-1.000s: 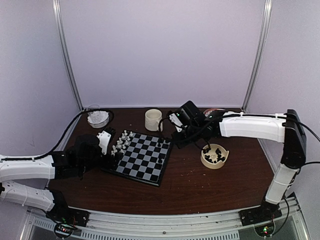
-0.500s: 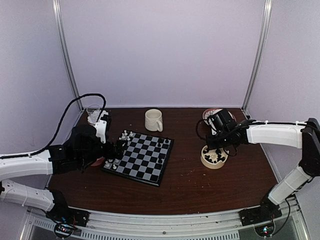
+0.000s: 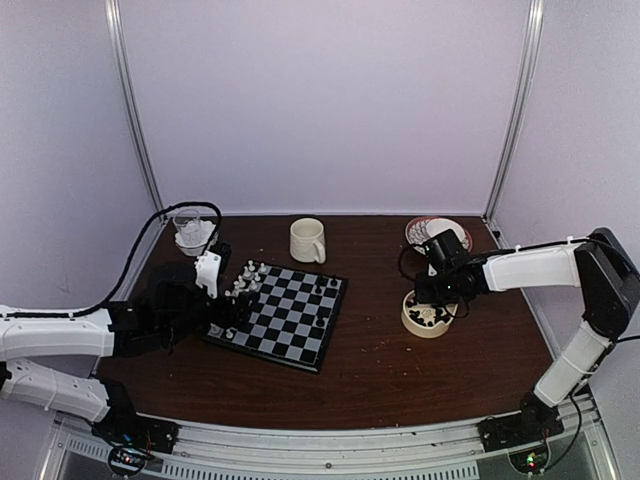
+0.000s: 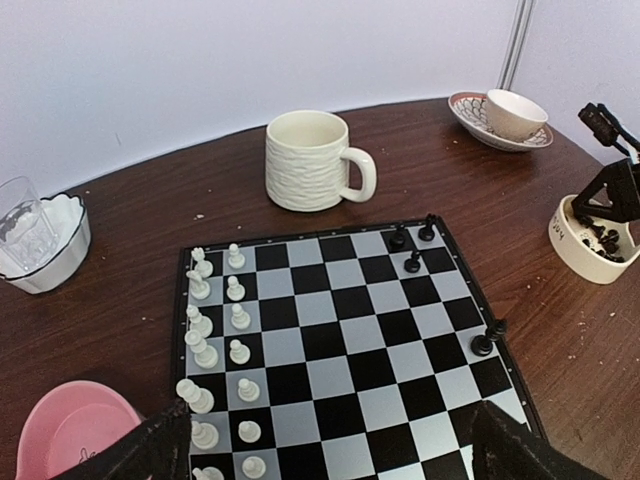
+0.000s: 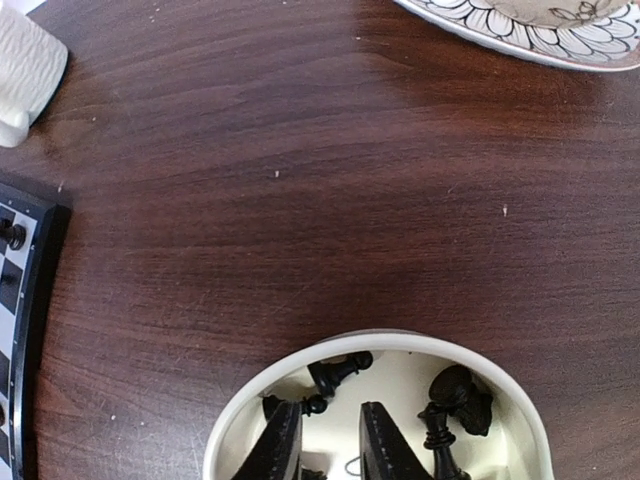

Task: Set up the chess pieces on the board

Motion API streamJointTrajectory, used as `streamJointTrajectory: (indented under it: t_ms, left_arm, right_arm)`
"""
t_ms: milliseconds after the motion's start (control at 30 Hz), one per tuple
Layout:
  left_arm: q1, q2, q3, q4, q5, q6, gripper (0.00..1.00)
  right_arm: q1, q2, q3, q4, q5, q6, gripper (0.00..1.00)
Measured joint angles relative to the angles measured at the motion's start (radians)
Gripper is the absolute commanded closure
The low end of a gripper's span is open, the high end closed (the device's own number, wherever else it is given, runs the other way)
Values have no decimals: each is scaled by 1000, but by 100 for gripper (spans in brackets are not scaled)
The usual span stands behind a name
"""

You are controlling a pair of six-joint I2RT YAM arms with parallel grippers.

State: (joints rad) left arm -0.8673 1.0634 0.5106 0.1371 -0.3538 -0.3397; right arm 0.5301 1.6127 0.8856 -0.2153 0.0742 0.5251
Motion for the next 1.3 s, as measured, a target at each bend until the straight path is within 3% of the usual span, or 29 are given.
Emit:
streamJointTrajectory:
  t_ms: [367,900,1300]
  left_arm:
    - [0,75,8,13,48,1,3]
    - [0,65,8,13,48,2,3]
    - [0,63,8,12,48,2,3]
  right_arm:
    - [-32,48,-19,61,-31,47,77]
    - [-32,91,-6,64,-65,28,69]
    - [-32,91,-3,51,-45,-8,85]
